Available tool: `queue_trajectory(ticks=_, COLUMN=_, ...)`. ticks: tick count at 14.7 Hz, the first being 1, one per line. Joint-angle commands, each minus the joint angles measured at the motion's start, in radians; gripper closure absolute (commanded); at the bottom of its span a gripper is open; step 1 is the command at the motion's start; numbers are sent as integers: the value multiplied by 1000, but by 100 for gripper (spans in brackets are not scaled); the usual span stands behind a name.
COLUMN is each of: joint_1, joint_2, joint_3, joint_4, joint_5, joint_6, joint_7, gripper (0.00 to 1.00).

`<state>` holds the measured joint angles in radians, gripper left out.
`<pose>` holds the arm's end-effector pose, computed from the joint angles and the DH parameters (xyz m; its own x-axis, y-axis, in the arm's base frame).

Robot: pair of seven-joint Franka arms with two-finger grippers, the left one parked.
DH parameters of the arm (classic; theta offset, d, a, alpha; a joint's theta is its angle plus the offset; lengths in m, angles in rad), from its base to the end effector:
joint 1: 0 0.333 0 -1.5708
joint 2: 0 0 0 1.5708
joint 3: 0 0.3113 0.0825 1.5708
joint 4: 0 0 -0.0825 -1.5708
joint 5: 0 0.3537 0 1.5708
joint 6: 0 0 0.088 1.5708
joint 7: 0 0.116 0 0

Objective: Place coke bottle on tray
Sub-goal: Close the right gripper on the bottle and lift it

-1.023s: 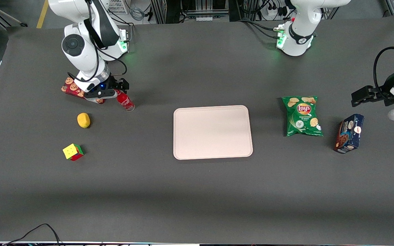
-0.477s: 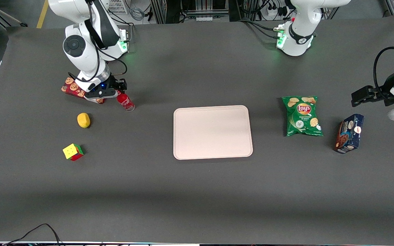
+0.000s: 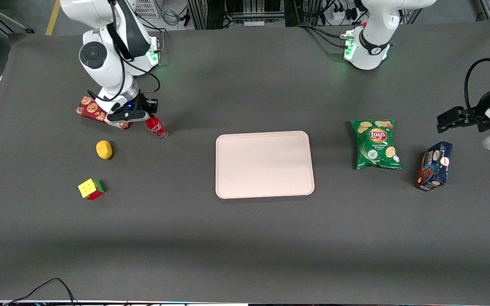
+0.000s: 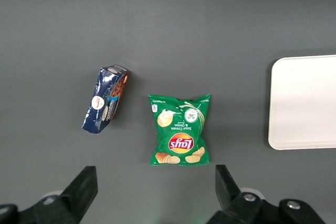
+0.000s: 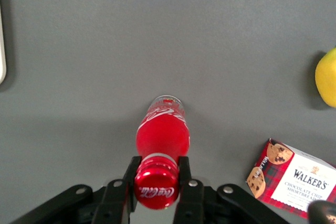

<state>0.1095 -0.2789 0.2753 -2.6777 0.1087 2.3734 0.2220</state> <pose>0.3518 0.1400 0.3282 0.9969 0.0717 -0.0310 0.0720 -0.9974 0.0091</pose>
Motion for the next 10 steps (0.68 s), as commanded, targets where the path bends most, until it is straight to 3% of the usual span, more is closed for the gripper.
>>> queue_trajectory(ticks=1, joint_1=6, joint_2=-36, joint_3=1, joint_4=22, joint_5=32, joint_6=-9, joint_7=-30, gripper=100)
queue_trajectory(ticks=5, joint_1=6, joint_2=-71, joint_3=12, joint_4=120, joint_5=31, joint_6=-111, joint_7=-18, gripper=100)
queue_trajectory(ticks=10, joint_1=3, joint_2=-34, joint_3=13, joint_4=434, joint_5=23, joint_6=-363, joint_7=-4, gripper=100)
